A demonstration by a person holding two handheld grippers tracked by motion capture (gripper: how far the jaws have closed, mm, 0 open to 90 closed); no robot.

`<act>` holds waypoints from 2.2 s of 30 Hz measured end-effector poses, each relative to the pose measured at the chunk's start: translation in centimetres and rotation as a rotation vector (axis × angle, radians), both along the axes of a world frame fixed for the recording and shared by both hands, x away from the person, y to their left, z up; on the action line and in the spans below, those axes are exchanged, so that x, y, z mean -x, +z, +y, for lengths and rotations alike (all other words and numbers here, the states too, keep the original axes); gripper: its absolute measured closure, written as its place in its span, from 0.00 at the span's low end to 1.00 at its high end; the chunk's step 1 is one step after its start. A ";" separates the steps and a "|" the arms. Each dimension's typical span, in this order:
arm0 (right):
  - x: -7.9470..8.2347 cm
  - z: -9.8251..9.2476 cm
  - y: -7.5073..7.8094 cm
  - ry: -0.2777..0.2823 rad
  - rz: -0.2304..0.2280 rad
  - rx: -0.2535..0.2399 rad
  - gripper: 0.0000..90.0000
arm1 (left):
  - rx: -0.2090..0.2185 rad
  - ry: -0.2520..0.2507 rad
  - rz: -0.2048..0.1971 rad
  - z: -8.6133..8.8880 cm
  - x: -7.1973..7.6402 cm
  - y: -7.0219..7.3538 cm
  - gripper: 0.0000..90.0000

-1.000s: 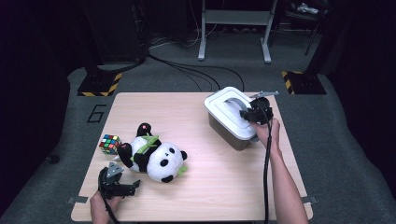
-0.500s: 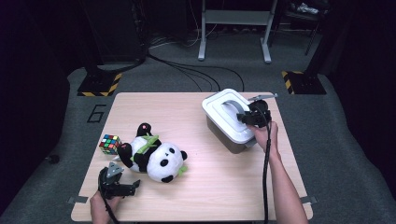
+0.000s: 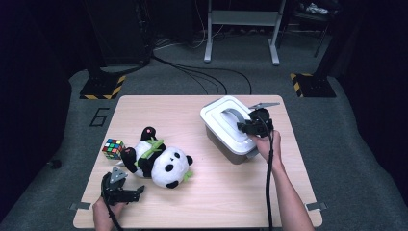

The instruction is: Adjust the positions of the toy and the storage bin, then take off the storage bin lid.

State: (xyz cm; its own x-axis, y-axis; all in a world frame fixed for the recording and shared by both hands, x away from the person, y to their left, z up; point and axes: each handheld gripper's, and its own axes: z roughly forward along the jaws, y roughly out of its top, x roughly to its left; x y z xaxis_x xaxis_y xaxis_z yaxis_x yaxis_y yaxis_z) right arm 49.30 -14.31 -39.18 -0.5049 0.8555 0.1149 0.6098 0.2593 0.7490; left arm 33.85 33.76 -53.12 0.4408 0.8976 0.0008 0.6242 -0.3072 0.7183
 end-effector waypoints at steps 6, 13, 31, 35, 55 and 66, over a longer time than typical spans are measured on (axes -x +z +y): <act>1.1 1.3 0.0 0.025 0.001 -0.002 0.74 | -0.001 -0.001 0.000 0.0 0.0 0.0 0.01; 1.9 2.4 -0.1 0.024 0.001 -0.018 0.74 | 0.000 0.000 0.000 0.0 0.0 0.0 0.01; 3.2 6.1 -0.3 0.063 0.004 -0.052 0.74 | 0.000 0.004 -0.011 -0.1 0.0 -0.1 0.01; 3.4 7.0 -0.3 0.065 0.005 -0.053 0.74 | 0.001 0.003 -0.011 -0.1 0.0 -0.1 0.01; 1.7 9.2 1.5 0.126 -0.072 0.041 0.58 | 0.000 0.005 -0.012 -0.1 0.0 -0.1 0.01; 1.4 9.9 1.8 0.107 -0.076 0.070 0.74 | -0.005 -0.001 -0.008 0.0 0.0 0.0 0.01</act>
